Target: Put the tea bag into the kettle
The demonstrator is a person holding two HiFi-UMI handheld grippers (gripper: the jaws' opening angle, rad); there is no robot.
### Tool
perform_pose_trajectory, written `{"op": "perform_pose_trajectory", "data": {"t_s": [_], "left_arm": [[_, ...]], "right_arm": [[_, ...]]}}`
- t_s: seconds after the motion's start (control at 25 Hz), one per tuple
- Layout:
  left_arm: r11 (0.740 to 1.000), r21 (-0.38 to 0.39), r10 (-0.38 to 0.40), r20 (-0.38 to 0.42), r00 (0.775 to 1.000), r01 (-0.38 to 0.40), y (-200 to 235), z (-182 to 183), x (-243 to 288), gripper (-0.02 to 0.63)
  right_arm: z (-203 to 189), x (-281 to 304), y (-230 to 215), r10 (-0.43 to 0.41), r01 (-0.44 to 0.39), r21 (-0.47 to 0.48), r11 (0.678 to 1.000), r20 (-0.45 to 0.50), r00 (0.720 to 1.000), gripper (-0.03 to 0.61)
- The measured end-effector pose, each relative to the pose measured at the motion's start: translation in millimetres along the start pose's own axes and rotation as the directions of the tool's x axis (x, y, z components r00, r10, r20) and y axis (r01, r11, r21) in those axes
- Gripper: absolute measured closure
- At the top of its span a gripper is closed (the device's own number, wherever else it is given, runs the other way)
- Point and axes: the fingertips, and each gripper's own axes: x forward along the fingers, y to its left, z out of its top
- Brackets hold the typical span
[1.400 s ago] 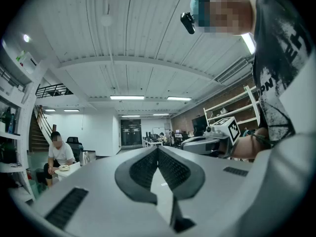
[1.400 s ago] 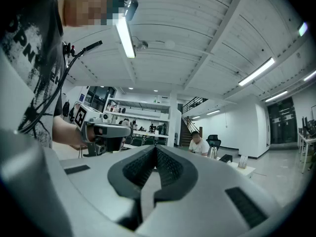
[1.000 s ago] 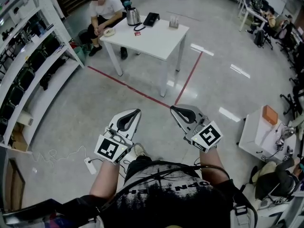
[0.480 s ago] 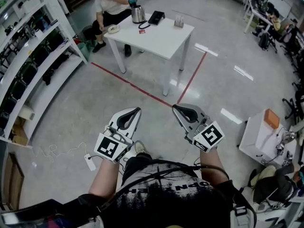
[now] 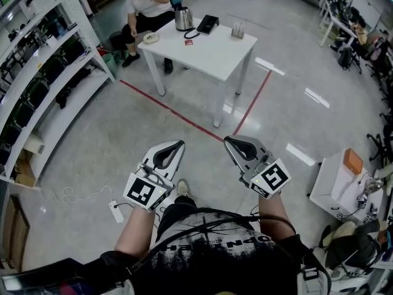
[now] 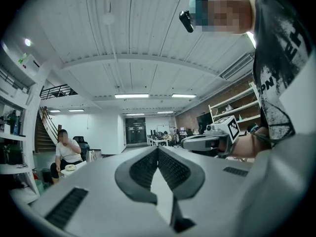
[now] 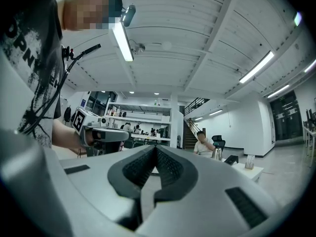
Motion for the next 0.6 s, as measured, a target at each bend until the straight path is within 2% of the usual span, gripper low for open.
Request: {"op": "perform_pose_trajectory", "data": {"t_s": [0.24, 0.6], "left_arm": [[1.000, 0.000, 0.017, 0.005, 1.000, -0.017, 46, -5, 10, 0.603], [1.000, -0.017, -0.006, 0.021, 1.000, 0.006, 119, -2, 28, 0.603]], "right_arm": [[0, 46, -20, 0.027, -0.027, -0.016, 1.000, -0.004, 1.000, 0.569], [2, 116, -55, 0.003, -0.004, -0.023, 1.000, -0.011, 1.000, 0.568]]}}
